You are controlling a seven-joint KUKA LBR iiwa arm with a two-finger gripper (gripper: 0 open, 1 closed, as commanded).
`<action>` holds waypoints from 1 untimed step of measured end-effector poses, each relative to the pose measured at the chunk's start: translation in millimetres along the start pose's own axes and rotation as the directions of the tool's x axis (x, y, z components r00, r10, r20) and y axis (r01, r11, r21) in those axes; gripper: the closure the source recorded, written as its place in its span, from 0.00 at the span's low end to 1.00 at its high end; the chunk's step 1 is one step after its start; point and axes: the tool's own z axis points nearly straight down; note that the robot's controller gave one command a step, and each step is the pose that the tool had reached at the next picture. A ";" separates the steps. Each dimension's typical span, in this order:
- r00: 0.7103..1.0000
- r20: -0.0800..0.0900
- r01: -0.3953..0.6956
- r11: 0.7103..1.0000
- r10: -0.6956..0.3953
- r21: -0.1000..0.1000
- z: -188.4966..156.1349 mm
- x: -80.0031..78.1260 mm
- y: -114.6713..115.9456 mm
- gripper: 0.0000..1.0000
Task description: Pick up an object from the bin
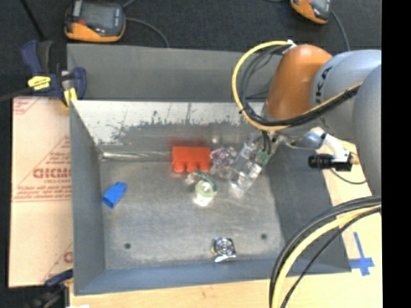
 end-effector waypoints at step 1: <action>1.000 -0.003 0.005 1.000 -0.005 0.003 -10.7 -2.2 -0.2 1.00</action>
Offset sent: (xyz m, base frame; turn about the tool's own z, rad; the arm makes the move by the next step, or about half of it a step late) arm 0.0000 0.0000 0.0088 0.0000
